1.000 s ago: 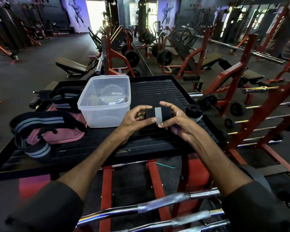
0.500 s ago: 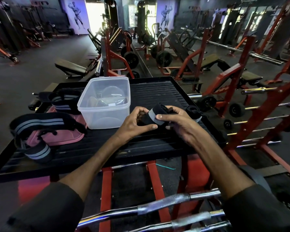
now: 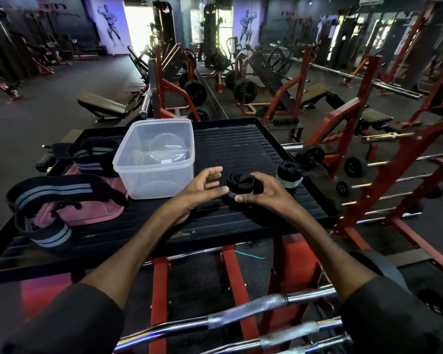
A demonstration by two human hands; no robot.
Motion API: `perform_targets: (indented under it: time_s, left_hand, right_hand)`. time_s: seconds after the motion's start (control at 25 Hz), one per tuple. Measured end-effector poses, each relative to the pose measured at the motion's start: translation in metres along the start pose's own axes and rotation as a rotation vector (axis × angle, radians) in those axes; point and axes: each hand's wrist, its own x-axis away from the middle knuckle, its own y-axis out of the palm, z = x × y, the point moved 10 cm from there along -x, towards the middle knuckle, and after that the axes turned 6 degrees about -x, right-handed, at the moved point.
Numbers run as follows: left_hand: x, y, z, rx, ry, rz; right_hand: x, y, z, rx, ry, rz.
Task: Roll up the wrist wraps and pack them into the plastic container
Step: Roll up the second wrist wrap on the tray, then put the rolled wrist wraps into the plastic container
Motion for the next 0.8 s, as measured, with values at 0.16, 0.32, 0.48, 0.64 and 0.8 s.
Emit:
perform_targets:
  time_s: [0.16,0.32,0.48,0.64,0.8]
  left_hand:
    - [-0.008,0.020,0.002,-0.020,0.017,-0.152]
    - [-0.018,0.033,0.008,-0.070,0.044,-0.253]
    - [-0.030,0.035,0.012,-0.131,0.072,-0.228]
    - [-0.037,0.038,0.023,-0.254,0.121,-0.215]
    - [-0.041,0.039,0.034,-0.481,0.185,-0.221]
  right_hand:
    - [0.006,-0.002,0.009,-0.038,0.107,-0.162]
    - [0.031,-0.045,-0.024,0.074,-0.037,0.080]
    - [0.042,-0.113,-0.065,0.114,-0.159,0.436]
    - [0.012,-0.114,0.015,0.331,0.381,0.171]
    - [0.004,-0.102,0.036,0.484,0.388,0.143]
